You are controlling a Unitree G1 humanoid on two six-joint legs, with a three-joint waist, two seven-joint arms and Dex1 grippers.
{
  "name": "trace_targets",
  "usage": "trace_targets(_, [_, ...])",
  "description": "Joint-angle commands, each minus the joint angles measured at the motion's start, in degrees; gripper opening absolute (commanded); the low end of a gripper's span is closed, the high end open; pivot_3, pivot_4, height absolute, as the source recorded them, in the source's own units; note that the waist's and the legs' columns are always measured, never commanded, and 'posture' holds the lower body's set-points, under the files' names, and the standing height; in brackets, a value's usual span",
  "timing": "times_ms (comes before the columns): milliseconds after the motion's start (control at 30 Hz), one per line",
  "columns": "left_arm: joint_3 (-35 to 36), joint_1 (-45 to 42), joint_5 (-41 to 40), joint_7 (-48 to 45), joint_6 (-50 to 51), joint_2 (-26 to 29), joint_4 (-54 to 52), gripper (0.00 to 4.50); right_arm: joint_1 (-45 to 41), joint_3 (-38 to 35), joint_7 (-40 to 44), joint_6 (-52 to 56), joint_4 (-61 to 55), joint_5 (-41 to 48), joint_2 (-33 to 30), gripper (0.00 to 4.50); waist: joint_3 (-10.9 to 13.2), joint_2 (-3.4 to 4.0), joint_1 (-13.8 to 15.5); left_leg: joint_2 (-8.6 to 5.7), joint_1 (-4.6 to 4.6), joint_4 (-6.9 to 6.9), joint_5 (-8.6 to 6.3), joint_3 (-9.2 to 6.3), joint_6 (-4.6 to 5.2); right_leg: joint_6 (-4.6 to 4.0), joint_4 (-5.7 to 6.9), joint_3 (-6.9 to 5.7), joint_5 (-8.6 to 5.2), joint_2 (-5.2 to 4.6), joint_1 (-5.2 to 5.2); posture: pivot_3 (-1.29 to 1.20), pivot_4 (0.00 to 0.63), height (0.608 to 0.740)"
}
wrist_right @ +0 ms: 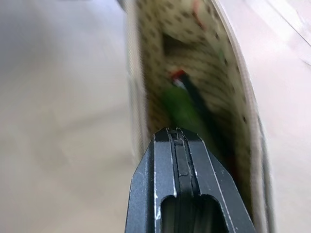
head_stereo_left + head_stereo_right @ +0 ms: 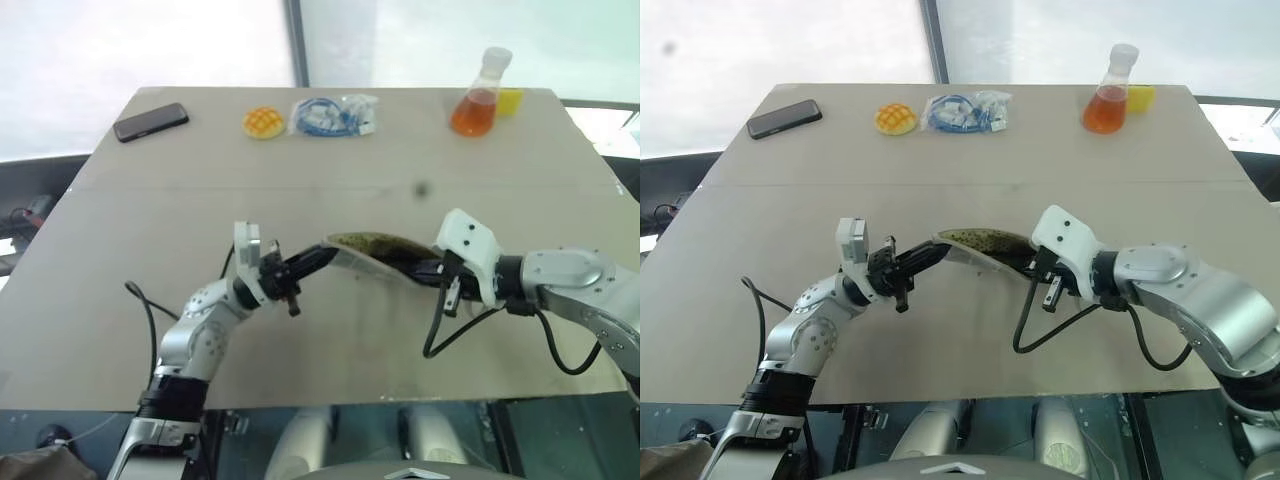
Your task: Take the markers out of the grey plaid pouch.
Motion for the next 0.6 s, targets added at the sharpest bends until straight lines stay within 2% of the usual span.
trace_targets(33, [1.32,0.98,2.64,-1.73,-0.57,0.57,0.26,0.00,-2.66,8.55,-0.98,-6.76,2.11,-9.33,-0.23,0.61,-0.01,-0.01,0.04,0.01,0.01,0.00,0.00,0.04,-0.01,-0.01,0.00,0.02,0.00,0.00,-0.01,0.00,0.150,0.740])
trace_targets(200, [1.77,1.82,5.37,-3.34,-1.16,0.35,-0.07,0.00,-3.43,17.25,-2.08,-16.53,5.93,-22.12,0.67,2.70,-0.01,0.00,0.23,-0.04,-0.06,-0.07,0.00,0.20,-0.02,-0.24,-0.13,0.10,0.14,-0.07,-0.07,0.00,0.150,0.740])
trace_targets(333, [2.00,1.65,5.50,-2.73,0.44,-0.39,-0.83,0.00,-6.81,24.14,-2.03,-25.87,14.03,-32.98,4.36,2.70,-0.02,-0.01,0.09,-0.14,-0.06,-0.16,0.01,0.20,-0.01,-0.23,-0.15,0.21,0.15,-0.12,-0.15,0.00,0.150,0.740])
trace_targets(433, [1.73,1.39,5.44,-2.56,1.68,-1.05,-1.50,0.00,-7.56,28.19,-4.98,-34.28,24.54,-40.36,11.06,2.70,-0.07,-0.10,-0.05,-0.14,0.01,-0.25,0.02,0.22,-0.03,-0.23,-0.10,0.21,0.15,-0.01,-0.17,0.00,0.150,0.740])
trace_targets(600, [1.15,1.04,5.75,-2.64,3.42,-1.94,-2.81,0.00,-7.62,29.78,-11.16,-48.71,42.96,-47.82,22.12,2.70,-0.09,-0.12,-0.14,-0.15,0.05,-0.40,0.13,0.19,-0.20,-0.27,0.00,0.26,0.17,0.06,-0.25,0.00,0.150,0.740])
